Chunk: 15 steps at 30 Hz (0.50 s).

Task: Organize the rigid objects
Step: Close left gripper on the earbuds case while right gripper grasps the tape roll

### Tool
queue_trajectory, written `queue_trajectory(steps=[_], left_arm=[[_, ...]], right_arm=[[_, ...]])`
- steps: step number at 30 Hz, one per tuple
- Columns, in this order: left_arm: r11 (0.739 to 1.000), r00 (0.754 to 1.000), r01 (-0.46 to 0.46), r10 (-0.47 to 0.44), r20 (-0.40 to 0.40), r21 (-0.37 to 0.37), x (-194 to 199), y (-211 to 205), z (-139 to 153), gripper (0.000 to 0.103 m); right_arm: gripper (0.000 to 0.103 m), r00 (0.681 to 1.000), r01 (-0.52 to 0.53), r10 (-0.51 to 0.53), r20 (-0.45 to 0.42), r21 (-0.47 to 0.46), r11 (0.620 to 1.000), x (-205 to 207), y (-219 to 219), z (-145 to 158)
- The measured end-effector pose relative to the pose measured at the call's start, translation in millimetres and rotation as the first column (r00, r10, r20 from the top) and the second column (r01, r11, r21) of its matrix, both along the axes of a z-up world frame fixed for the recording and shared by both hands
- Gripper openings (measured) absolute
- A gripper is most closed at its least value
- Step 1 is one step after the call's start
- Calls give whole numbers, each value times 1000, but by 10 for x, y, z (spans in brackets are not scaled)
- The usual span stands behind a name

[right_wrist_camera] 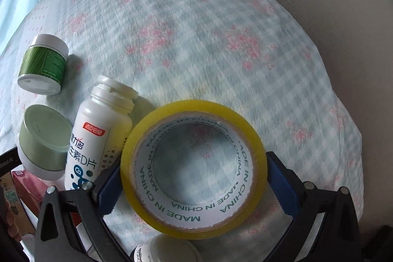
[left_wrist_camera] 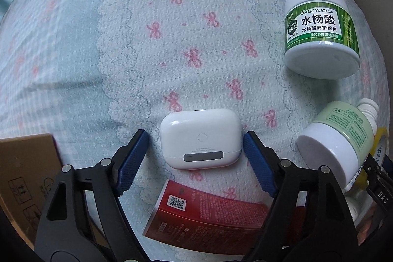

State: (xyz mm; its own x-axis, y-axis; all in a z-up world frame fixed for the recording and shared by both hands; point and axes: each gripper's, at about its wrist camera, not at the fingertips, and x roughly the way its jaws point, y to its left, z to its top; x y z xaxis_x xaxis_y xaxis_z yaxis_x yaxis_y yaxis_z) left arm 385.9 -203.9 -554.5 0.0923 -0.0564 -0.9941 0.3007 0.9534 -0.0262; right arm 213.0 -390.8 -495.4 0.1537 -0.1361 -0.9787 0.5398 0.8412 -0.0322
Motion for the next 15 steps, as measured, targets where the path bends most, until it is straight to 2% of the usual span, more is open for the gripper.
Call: queue_trajectory(steps=[3,9,15], left_arm=[[1000,1000,10,-10,-3,2,37,-91,61,59],[1000,1000,-1,1,-14,-1,65,-122,94,58],[1000,1000,-8,9,7,-23,24,-36,217,57]], right_arm=[[96,1000,-11,11,-17,-1,1000,130,6,4],[96,1000,-7,7,-18,3,1000,110,-9,-32],[95,1000,7,-7,0,-3,1000,-37,-36,85]])
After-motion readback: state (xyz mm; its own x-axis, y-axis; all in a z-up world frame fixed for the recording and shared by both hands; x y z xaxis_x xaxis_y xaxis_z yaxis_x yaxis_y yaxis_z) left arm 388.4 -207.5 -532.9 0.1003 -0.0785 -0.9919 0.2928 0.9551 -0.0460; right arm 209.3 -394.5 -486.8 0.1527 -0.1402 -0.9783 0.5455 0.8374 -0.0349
